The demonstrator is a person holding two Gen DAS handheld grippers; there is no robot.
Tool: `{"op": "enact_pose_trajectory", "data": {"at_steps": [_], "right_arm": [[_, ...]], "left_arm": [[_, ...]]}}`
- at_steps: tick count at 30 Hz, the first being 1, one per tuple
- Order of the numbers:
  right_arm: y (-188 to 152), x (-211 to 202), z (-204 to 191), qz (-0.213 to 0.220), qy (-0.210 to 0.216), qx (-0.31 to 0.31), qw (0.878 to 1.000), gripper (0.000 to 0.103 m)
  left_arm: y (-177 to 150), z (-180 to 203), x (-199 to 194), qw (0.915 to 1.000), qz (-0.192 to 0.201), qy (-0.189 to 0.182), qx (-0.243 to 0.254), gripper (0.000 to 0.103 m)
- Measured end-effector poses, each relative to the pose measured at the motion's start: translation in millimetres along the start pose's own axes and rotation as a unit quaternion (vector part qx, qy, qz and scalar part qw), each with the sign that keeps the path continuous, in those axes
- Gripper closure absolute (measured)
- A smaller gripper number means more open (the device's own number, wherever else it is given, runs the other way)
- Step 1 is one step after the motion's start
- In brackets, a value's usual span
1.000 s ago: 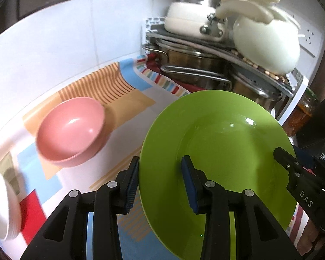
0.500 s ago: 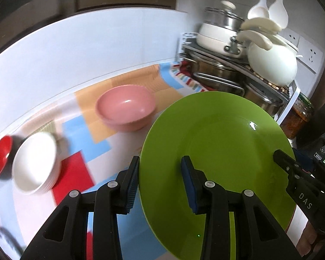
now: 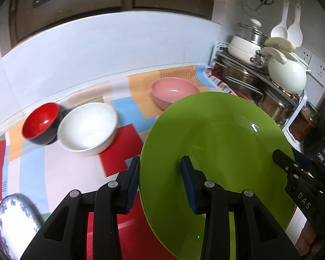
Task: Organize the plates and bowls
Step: 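Lift the lime-green plate with both grippers and carry it over the blue-and-white plates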
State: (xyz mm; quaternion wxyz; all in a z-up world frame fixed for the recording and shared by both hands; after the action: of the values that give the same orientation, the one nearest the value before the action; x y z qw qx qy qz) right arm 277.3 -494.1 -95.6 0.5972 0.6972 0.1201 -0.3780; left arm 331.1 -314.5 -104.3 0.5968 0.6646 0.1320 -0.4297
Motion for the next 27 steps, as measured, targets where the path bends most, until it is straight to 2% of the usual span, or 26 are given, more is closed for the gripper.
{"op": "enact_pose_trajectory", "data": {"at_steps": [27], "right_arm": [[-32,-61,-144,0.014,0.065,-0.063,0.996,0.063]], "left_arm": [[-54,-148,-92,0.9958,0.018,0.061,-0.065,0.066]]}}
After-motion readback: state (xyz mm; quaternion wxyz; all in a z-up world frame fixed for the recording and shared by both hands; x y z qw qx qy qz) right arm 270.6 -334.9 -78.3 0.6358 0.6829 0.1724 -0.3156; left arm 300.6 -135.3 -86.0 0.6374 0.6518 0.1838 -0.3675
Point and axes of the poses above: each gripper's, at about its wrist camera, not at the fingertips, and x roughly the way its jaws point, z to its right, y to its top, the point moved 10 cm from there along x, roughly the way its jaws point, and after that the axes turned 1 degree about -y, right-handed, at the moved point
